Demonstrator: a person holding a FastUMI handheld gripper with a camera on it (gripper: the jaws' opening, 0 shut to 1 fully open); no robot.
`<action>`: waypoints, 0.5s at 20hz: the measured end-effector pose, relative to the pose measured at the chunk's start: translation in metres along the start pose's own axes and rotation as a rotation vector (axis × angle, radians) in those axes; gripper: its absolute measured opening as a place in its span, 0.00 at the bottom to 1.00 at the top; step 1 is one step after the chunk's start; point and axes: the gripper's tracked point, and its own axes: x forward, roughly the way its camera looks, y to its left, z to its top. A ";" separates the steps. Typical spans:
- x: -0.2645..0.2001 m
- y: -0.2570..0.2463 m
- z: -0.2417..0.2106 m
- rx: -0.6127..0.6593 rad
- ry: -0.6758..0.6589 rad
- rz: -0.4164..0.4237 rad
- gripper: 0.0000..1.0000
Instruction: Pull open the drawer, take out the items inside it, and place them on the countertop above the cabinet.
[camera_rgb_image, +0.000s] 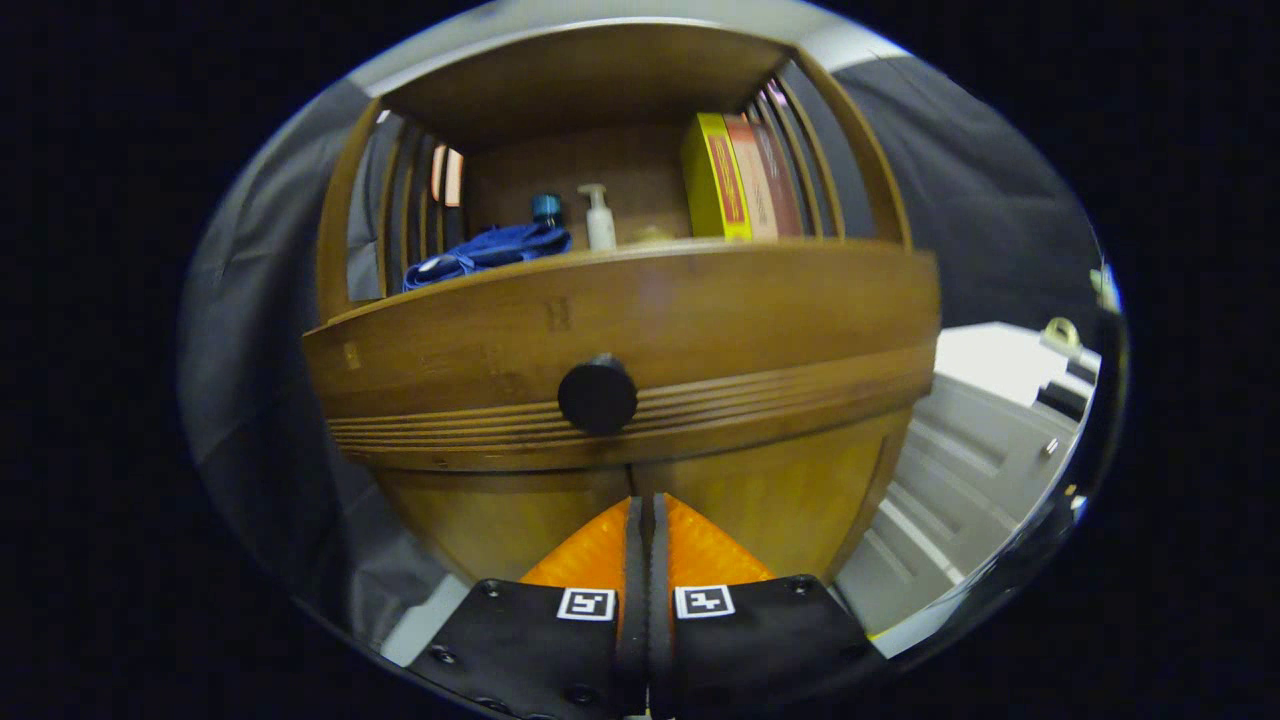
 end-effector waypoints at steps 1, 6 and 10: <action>-0.006 0.003 0.011 -0.034 -0.025 0.013 0.09; 0.005 0.007 0.022 0.003 -0.026 0.023 0.28; 0.030 0.023 0.019 0.009 -0.004 0.061 0.58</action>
